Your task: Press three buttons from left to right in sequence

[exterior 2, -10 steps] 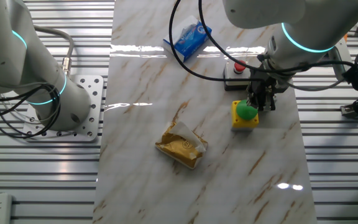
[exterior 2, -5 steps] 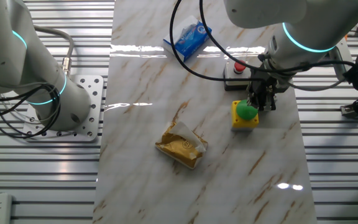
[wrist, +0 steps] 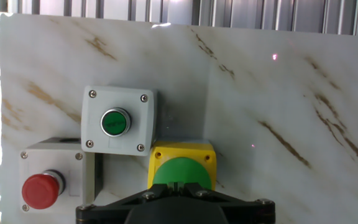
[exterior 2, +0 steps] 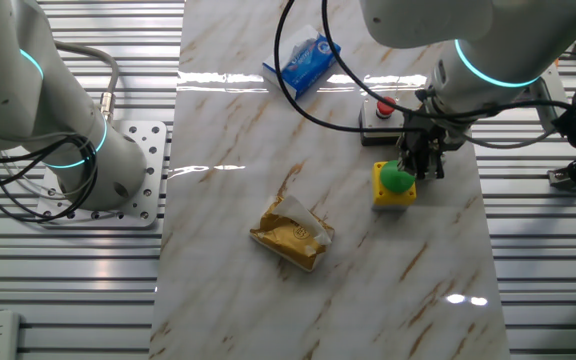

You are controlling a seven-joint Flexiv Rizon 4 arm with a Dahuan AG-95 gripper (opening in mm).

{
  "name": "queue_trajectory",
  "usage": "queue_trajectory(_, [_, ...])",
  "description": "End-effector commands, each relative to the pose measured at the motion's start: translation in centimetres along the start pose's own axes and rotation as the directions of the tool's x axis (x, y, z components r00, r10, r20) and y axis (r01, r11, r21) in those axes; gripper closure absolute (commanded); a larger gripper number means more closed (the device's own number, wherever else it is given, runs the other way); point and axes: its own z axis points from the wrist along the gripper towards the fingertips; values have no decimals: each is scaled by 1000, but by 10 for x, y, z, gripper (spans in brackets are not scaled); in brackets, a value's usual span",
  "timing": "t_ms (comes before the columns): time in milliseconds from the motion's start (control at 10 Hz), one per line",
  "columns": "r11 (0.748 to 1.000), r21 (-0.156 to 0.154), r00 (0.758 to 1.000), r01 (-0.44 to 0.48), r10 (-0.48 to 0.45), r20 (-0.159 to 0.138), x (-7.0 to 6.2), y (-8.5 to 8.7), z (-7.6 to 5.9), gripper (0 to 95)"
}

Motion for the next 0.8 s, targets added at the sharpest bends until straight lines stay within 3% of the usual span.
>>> queue_trajectory(100, [1000, 1, 1000, -1, 1, 0, 0, 0, -1, 950])
queue_trajectory(800, [1000, -1, 1000, -12, 12, 2, -3, 4, -1, 950])
